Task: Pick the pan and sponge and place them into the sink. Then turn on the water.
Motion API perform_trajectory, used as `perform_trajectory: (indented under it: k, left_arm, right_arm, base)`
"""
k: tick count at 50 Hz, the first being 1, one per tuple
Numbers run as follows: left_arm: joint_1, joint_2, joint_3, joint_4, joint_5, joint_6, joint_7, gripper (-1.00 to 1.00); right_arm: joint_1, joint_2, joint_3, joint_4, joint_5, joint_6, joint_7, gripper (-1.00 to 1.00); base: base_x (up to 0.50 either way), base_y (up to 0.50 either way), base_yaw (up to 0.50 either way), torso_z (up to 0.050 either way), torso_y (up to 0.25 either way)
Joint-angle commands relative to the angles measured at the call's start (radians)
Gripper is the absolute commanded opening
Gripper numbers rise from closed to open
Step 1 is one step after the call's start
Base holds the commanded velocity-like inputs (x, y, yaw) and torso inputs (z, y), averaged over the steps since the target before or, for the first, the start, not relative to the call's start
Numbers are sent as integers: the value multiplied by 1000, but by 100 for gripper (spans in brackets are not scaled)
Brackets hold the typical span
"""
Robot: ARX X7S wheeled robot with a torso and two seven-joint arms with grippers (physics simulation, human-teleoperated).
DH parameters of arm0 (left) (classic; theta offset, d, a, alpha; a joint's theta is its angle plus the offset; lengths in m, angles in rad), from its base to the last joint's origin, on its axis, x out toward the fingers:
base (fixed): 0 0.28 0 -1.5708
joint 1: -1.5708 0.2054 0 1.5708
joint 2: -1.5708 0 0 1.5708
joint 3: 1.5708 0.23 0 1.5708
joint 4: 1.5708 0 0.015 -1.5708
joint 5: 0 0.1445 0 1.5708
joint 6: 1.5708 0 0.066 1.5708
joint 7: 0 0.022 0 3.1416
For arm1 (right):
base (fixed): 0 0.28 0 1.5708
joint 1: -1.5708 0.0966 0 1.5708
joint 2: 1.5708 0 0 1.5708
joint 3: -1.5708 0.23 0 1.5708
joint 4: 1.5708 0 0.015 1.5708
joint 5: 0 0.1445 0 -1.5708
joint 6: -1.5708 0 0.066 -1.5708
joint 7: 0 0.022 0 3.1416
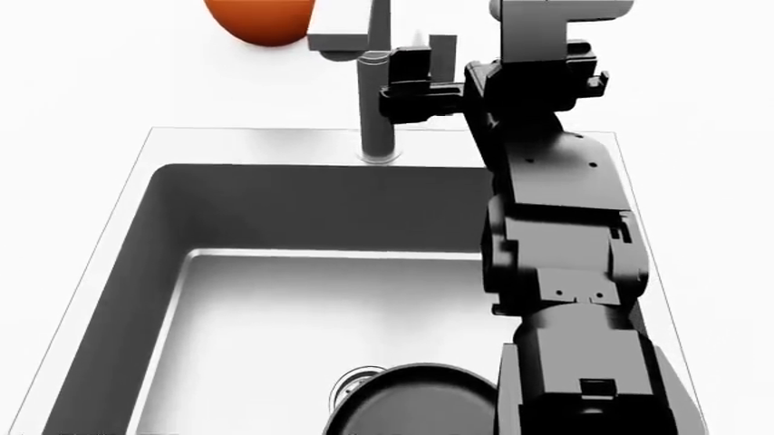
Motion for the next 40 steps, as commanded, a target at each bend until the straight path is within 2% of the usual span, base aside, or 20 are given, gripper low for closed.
perform_trajectory:
  k: [1, 25, 40]
  left_arm:
    - [15, -9, -6, -1, 12, 18, 20, 100]
    - [5, 11, 11, -5, 24, 18, 7, 100]
    - [29, 2, 3, -3, 25, 28, 15, 100]
  right_arm:
    - [26, -5, -1, -1, 2, -13, -11, 100]
    - [35, -8, -49, -1, 42, -20, 3, 100]
    - [19, -8, -63, -1, 74, -25, 58, 100]
  base:
    - [0, 0, 0, 9, -90]
    - [0, 0, 0, 11, -111]
    - [0, 0, 0, 6, -1]
